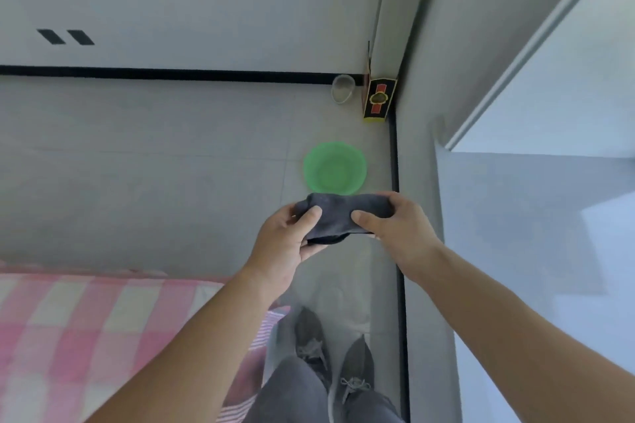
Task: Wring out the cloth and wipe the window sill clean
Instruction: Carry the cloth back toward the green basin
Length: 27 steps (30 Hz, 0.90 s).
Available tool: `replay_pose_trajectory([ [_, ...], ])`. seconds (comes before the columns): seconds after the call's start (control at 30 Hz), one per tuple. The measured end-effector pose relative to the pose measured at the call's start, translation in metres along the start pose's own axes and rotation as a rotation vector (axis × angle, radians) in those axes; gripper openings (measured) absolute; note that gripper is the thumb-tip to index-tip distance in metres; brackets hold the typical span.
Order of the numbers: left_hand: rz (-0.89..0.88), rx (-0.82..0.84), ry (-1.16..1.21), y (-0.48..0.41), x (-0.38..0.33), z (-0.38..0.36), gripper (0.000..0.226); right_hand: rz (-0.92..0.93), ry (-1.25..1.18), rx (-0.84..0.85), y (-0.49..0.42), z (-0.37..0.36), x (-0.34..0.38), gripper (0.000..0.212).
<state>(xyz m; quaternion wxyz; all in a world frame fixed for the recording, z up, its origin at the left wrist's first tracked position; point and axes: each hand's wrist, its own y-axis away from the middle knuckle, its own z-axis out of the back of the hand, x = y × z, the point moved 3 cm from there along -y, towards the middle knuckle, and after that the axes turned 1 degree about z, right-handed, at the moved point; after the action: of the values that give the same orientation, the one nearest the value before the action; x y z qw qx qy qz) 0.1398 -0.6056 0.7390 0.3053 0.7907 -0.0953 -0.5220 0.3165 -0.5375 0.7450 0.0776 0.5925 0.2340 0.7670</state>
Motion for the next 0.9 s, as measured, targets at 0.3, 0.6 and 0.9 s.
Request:
replay_pose_trajectory([
  [0.3,0.048,0.085,-0.117,-0.181,-0.098,0.005,0.031,-0.05,-0.078,-0.057,-0.168,-0.025,0.058,0.039],
  [0.6,0.166,0.206,-0.291,-0.347,-0.159,-0.048,0.025,-0.188,-0.264,-0.25,-0.302,0.0,0.072,0.025],
  [0.9,0.26,0.364,-0.533,-0.49,-0.21,-0.087,0.028,-0.331,-0.518,-0.45,-0.417,0.001,0.079,0.031],
])
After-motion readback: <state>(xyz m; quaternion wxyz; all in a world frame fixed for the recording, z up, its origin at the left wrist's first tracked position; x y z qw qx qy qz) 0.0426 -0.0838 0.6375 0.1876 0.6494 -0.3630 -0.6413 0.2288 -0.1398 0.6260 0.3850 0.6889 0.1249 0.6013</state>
